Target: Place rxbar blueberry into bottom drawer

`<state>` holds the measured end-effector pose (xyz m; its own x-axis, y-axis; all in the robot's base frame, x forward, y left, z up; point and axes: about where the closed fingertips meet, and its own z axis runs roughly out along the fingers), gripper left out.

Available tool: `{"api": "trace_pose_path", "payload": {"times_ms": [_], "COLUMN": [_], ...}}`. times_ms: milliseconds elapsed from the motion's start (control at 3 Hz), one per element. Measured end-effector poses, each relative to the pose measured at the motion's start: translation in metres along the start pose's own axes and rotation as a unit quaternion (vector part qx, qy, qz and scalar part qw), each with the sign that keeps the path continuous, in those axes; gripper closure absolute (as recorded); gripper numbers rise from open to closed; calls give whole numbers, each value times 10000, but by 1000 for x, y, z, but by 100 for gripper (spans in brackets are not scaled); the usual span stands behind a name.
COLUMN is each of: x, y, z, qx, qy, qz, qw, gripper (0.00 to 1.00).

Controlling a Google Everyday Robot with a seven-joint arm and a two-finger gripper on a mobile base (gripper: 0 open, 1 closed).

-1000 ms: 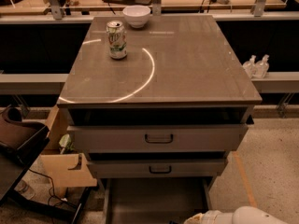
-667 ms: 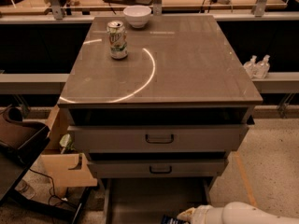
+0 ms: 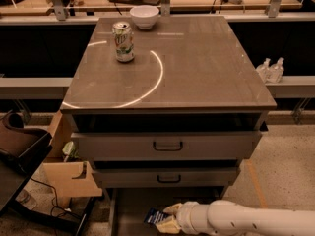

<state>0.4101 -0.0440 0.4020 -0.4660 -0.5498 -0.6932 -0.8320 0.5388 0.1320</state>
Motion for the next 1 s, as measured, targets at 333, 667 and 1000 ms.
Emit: {"api": "trace_pose_path", "payload": {"times_ms": [333, 667, 1000], "x": [-21, -40, -40], "y": [-2, -7, -7], "z": [41, 131, 131], "qx": [-129, -539, -539], "qy": [-332, -467, -467], "qz": [-4, -36, -36], "qw": [9994, 9974, 9974], "gripper": [100, 100, 100]}}
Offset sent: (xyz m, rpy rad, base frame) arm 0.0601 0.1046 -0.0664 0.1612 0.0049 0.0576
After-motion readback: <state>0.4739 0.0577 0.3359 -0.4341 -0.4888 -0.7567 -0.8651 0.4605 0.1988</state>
